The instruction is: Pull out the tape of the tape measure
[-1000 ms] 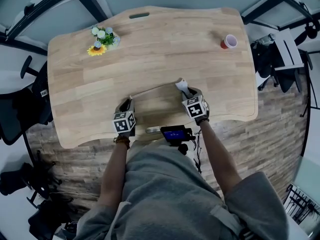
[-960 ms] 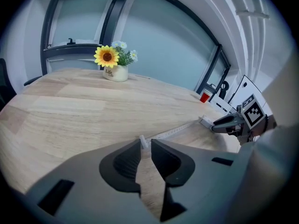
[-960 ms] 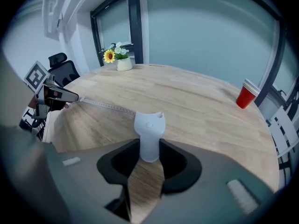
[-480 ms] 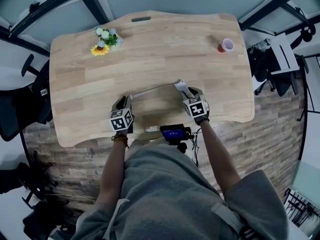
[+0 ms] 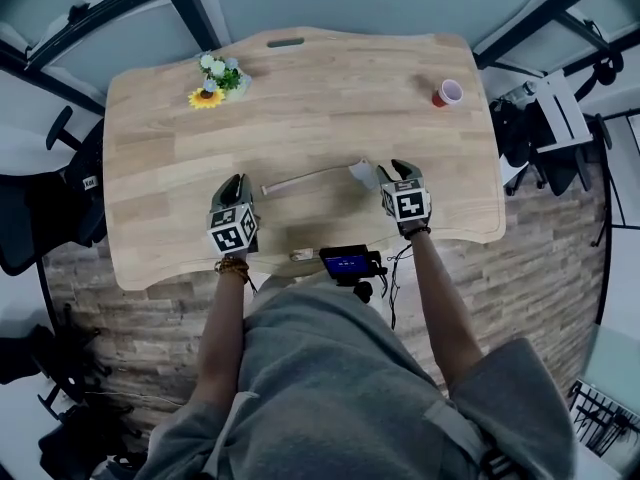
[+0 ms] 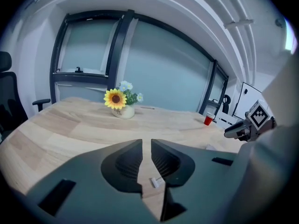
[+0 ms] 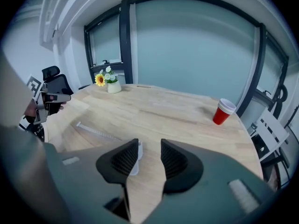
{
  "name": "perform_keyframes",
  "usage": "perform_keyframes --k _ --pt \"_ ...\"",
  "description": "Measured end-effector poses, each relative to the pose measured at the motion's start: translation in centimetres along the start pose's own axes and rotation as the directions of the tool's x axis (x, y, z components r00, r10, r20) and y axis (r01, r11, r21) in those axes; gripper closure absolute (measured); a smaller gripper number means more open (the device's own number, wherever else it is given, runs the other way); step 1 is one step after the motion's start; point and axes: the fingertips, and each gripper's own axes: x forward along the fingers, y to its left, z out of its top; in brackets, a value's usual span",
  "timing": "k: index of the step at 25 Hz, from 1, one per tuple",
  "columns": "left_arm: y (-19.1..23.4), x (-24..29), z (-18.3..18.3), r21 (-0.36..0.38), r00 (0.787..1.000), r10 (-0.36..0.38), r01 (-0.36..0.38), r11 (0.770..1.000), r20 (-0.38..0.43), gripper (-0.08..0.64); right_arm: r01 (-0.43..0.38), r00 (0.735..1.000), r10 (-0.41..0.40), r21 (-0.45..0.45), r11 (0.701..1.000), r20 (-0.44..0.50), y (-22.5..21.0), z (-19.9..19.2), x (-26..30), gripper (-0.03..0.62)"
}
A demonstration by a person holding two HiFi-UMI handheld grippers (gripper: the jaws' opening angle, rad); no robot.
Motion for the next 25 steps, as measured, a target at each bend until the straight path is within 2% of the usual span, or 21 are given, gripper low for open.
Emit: perform_keyframes --k 8,15,19,25 --pt "-2.3 -0.7 4.6 0.038 0.993 -0.049 0.045 0.998 0.105 0.5 0.085 0.987 -0.082 -0.014 0.996 0.138 -1.6 5.2 -3.8 0.451" --pt "-5.8 -2.3 10.3 0.088 0.966 -0.122 0.104 0.991 0.229 0.5 0.128 0.957 -0.116 -0.026 0.991 0.265 -2.4 10.9 -7.3 0.451" --pt "-7.1 -4.2 14.2 0.083 0.936 -0.152 0.132 0.988 0.318 0.5 0.102 0.921 -0.109 0.037 0.994 0.374 -2.4 14.9 -10.7 0.456" --pt "-8.9 -7.2 19.1 0.123 0.887 -0.177 0.137 0.983 0.426 0.5 0.161 0.85 -0.13 -0.016 0.987 0.511 -1.5 20.4 -16.2 0.467"
